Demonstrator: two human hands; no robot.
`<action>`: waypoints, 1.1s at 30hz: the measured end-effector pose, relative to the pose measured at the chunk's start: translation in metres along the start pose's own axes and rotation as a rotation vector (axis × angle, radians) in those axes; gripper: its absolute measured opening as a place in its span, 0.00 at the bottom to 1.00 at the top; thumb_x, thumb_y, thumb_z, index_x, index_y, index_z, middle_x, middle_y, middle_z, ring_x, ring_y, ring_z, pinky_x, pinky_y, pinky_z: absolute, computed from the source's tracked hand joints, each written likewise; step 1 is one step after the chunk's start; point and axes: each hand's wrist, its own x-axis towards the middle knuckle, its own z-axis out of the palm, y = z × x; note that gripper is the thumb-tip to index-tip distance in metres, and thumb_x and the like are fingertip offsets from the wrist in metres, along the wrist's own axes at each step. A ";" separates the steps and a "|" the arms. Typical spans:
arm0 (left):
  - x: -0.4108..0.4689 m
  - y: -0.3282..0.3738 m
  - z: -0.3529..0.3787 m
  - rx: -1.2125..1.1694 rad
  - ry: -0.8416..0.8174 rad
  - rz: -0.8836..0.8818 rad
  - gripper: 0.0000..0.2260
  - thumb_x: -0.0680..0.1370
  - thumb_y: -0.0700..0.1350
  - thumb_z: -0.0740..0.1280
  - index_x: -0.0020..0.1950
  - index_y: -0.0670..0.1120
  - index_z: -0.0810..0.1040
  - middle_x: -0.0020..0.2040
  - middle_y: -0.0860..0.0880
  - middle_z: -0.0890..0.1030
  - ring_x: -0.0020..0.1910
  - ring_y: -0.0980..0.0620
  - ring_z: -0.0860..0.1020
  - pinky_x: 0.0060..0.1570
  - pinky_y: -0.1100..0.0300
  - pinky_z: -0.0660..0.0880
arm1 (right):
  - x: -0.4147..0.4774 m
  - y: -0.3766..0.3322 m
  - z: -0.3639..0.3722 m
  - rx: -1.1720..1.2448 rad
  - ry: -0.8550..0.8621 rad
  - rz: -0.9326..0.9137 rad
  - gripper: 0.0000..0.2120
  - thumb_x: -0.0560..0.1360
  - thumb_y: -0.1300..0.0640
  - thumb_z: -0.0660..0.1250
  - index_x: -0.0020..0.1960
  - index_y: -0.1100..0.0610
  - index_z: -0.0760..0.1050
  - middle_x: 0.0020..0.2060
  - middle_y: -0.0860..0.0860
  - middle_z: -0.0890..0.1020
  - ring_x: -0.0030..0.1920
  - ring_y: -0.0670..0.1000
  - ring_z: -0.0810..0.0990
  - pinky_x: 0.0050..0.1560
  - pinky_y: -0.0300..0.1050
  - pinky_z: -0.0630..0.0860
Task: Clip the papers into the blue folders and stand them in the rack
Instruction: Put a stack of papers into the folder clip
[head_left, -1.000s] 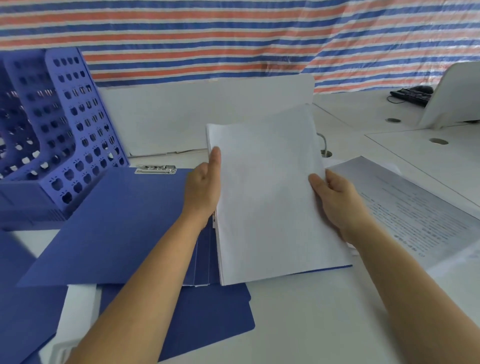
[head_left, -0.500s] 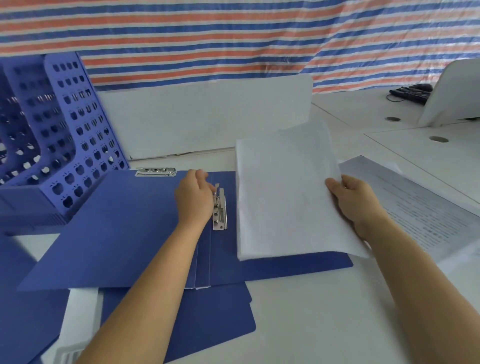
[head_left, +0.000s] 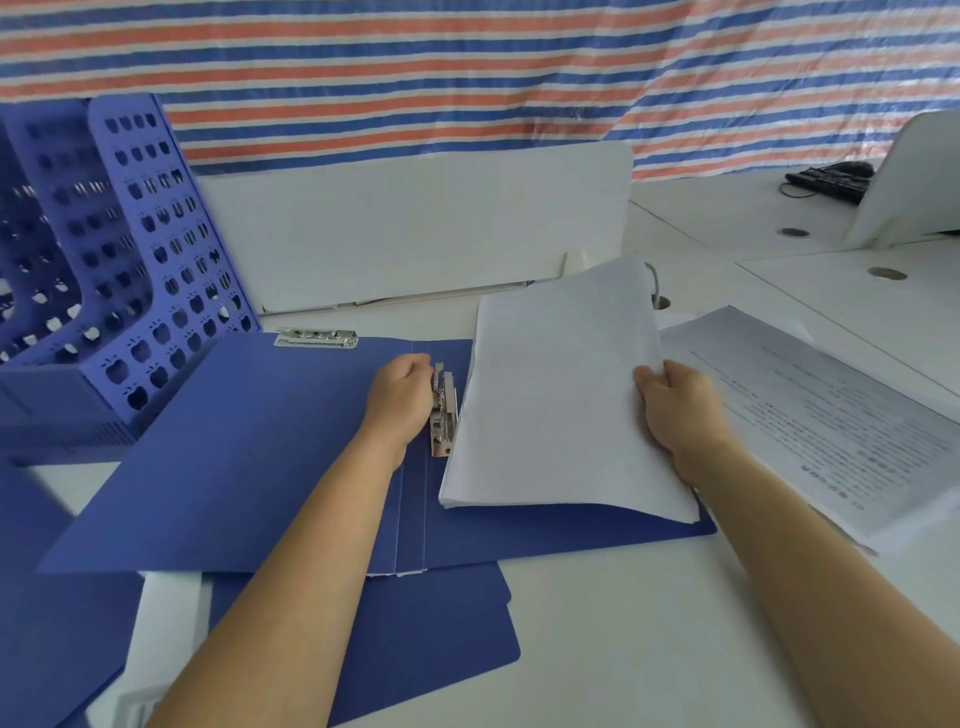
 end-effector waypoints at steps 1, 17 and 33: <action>0.000 0.001 -0.001 -0.004 0.001 -0.003 0.13 0.82 0.42 0.55 0.40 0.54 0.69 0.39 0.56 0.73 0.41 0.54 0.72 0.39 0.64 0.67 | 0.000 0.000 0.002 -0.007 0.004 -0.005 0.11 0.82 0.53 0.58 0.51 0.58 0.77 0.43 0.54 0.81 0.41 0.53 0.79 0.39 0.44 0.73; 0.001 0.003 -0.008 -0.123 0.006 -0.060 0.15 0.80 0.44 0.61 0.67 0.43 0.74 0.61 0.49 0.78 0.49 0.55 0.75 0.43 0.65 0.68 | 0.007 -0.006 0.012 -0.245 -0.167 -0.040 0.13 0.81 0.54 0.59 0.52 0.61 0.78 0.46 0.59 0.82 0.48 0.61 0.81 0.52 0.54 0.79; -0.009 0.005 -0.013 -0.144 0.074 0.028 0.11 0.77 0.39 0.69 0.58 0.47 0.80 0.46 0.55 0.80 0.45 0.59 0.78 0.37 0.72 0.72 | 0.016 -0.003 0.013 -0.498 -0.183 -0.118 0.16 0.82 0.54 0.57 0.56 0.66 0.76 0.50 0.59 0.79 0.51 0.60 0.76 0.51 0.48 0.71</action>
